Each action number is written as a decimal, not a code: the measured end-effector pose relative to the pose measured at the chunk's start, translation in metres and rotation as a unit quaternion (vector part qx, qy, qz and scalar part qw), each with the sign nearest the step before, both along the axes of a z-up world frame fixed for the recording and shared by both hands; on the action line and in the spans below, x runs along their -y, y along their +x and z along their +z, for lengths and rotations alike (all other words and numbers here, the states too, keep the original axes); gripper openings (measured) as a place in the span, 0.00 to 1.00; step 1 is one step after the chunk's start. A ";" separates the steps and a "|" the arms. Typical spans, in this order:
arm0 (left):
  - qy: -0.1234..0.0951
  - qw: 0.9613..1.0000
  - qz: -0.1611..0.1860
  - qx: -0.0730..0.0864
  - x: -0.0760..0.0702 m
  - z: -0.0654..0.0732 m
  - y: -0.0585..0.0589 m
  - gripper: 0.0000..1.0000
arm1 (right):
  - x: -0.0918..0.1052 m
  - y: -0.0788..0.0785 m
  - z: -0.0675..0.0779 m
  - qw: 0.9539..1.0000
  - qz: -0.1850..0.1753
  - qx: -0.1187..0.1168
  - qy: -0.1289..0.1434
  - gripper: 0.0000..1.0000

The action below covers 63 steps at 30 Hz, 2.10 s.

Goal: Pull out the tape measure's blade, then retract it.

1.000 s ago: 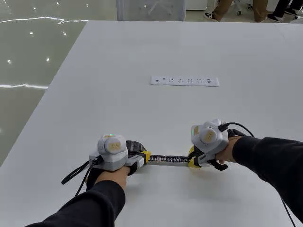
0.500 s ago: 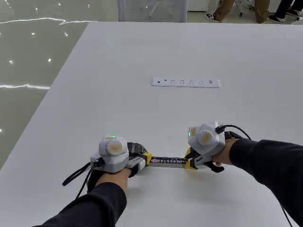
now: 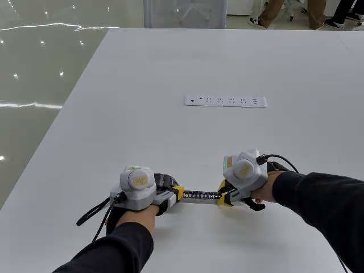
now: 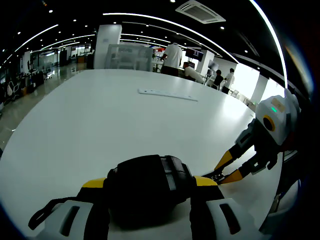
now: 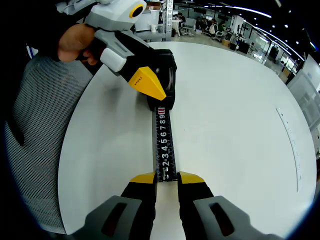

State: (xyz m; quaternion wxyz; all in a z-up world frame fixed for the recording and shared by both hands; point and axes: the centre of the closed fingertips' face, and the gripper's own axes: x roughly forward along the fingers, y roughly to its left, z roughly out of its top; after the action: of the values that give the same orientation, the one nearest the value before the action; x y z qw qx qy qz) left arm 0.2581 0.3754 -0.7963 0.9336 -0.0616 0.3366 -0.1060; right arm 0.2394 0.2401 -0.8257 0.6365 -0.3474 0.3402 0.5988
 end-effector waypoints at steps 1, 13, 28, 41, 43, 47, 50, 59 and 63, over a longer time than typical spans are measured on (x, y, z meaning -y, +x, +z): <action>0.000 1.000 0.000 0.000 0.000 0.000 0.000 0.61 | -0.001 0.000 0.000 1.000 0.000 -0.001 0.000 0.12; -0.002 1.000 0.000 0.000 0.000 0.000 0.000 0.61 | -0.008 0.000 0.000 1.000 0.000 0.000 0.007 0.12; -0.003 1.000 -0.001 -0.003 0.000 0.000 0.000 0.61 | -0.023 -0.004 -0.001 1.000 0.005 -0.001 0.014 0.12; -0.004 1.000 -0.002 -0.003 0.000 -0.001 0.000 0.61 | -0.036 -0.004 -0.003 1.000 -0.001 -0.007 0.021 0.13; -0.004 1.000 -0.002 -0.003 0.000 0.000 0.000 0.61 | -0.036 -0.004 -0.003 1.000 -0.002 -0.007 0.022 0.13; -0.003 1.000 -0.002 -0.002 0.000 0.000 0.000 0.61 | -0.038 -0.002 -0.003 1.000 -0.002 -0.006 0.025 0.13; -0.004 1.000 -0.001 -0.002 0.000 0.000 0.000 0.61 | -0.040 -0.001 -0.002 0.999 -0.016 -0.011 0.031 0.13; -0.004 1.000 -0.001 -0.002 0.000 0.000 0.000 0.61 | -0.044 0.000 -0.001 0.999 -0.021 -0.011 0.033 0.13; -0.005 1.000 -0.003 -0.003 0.000 0.000 0.000 0.61 | -0.048 0.000 -0.001 0.999 -0.023 -0.013 0.037 0.12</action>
State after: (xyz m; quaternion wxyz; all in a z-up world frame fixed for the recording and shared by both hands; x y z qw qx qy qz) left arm 0.2579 0.3752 -0.7967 0.9319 -0.0656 0.3392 -0.1100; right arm 0.2389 0.2876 -0.8269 0.6578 -0.3080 0.3340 0.6007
